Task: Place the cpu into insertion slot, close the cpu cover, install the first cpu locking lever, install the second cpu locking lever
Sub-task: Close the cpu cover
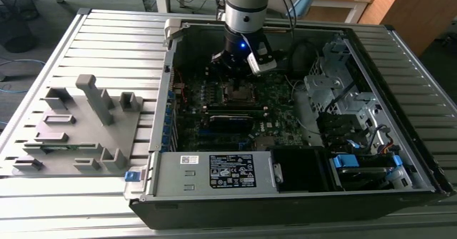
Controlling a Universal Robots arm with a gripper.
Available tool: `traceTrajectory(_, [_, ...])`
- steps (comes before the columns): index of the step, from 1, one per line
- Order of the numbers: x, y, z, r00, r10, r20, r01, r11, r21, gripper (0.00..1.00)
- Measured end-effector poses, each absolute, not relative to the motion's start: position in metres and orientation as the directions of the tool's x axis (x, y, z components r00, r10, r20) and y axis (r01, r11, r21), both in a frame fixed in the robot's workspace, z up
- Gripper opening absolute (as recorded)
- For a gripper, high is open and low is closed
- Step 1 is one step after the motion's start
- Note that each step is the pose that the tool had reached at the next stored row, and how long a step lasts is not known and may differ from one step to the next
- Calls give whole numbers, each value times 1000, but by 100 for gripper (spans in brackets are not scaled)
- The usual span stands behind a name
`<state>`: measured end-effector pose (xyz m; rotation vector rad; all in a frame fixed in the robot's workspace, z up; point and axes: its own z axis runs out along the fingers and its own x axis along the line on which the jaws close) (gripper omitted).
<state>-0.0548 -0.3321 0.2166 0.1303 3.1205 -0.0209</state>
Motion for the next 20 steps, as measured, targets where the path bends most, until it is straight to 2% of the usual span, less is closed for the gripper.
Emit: traceTrajectory(20, [-71,-332,212,-996,83,-21,84,996,-12,10])
